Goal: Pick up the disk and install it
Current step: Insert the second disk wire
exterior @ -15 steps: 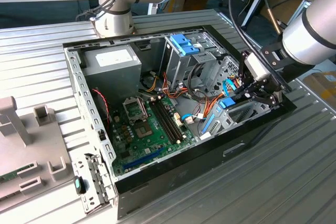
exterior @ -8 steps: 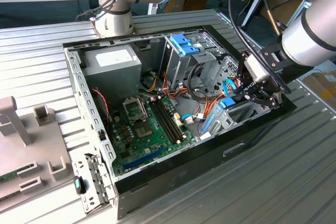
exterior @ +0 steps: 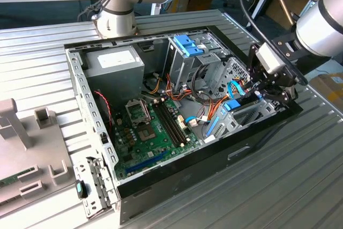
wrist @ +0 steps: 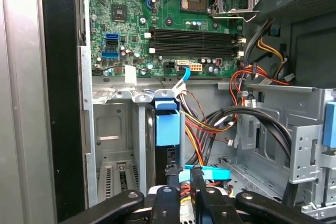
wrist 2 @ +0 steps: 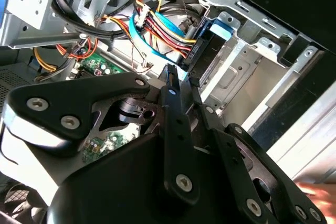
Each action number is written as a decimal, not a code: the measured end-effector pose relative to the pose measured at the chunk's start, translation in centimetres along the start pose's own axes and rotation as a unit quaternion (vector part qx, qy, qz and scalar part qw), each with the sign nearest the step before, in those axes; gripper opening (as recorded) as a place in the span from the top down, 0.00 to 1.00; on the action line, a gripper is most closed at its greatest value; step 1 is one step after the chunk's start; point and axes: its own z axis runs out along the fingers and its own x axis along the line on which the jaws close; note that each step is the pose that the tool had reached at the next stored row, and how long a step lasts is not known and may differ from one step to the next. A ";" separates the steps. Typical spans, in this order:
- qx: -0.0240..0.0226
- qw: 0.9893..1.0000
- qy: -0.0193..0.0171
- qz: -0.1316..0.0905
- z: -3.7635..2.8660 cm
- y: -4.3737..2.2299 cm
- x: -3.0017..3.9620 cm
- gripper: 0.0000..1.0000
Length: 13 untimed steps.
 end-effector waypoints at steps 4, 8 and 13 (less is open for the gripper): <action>0.000 1.000 0.000 0.000 -0.27 -0.02 -0.07 0.77; 0.000 1.000 0.000 0.000 -0.36 -0.03 -0.10 0.77; 0.000 1.000 0.000 0.000 -0.46 -0.04 -0.12 0.77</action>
